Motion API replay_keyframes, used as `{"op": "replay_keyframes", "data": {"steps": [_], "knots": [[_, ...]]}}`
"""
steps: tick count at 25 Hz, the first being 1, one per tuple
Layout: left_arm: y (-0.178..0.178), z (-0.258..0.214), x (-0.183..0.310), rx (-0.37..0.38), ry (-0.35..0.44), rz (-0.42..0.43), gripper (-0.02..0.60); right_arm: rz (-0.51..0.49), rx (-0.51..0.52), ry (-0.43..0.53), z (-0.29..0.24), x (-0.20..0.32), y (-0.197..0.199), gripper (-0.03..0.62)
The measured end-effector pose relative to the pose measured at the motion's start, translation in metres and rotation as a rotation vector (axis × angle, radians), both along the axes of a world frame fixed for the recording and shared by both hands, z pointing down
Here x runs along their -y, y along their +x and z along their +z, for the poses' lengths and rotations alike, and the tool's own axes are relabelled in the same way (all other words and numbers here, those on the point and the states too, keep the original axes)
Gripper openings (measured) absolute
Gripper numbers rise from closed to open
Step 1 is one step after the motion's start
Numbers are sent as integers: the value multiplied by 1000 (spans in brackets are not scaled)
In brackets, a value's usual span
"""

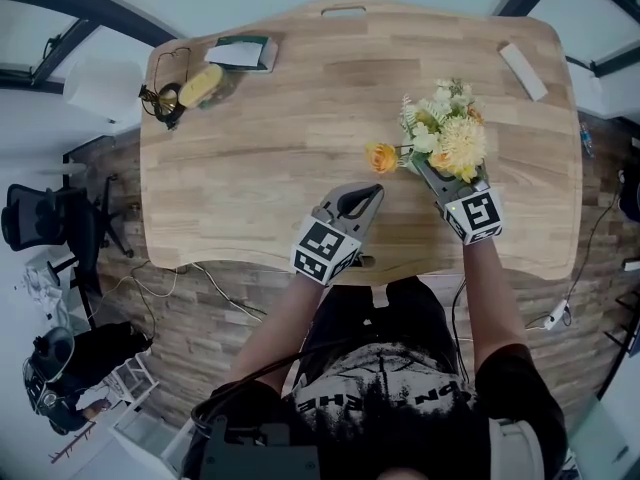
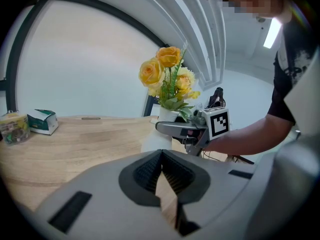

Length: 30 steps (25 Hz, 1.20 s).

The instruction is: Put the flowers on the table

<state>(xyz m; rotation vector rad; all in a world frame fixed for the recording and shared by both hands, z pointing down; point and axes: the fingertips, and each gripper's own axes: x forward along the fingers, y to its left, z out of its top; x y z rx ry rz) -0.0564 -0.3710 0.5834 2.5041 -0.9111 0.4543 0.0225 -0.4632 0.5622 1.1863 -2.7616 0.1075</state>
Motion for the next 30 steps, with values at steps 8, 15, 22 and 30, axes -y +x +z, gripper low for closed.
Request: {"op": "replay_keyframes", "data": {"steps": [8, 15, 22, 30], "knots": [[8, -6, -9, -8, 10, 1, 14, 26, 12, -54, 4, -23, 19, 290], [22, -26, -15, -20, 53, 4, 14, 72, -4, -97, 1, -50, 50, 290], [27, -39, -23, -25, 77, -29, 14, 57, -14, -104, -16, -78, 73, 222], [33, -73, -19, -54, 145, -75, 14, 16, -7, -64, -55, -86, 83, 31]]}}
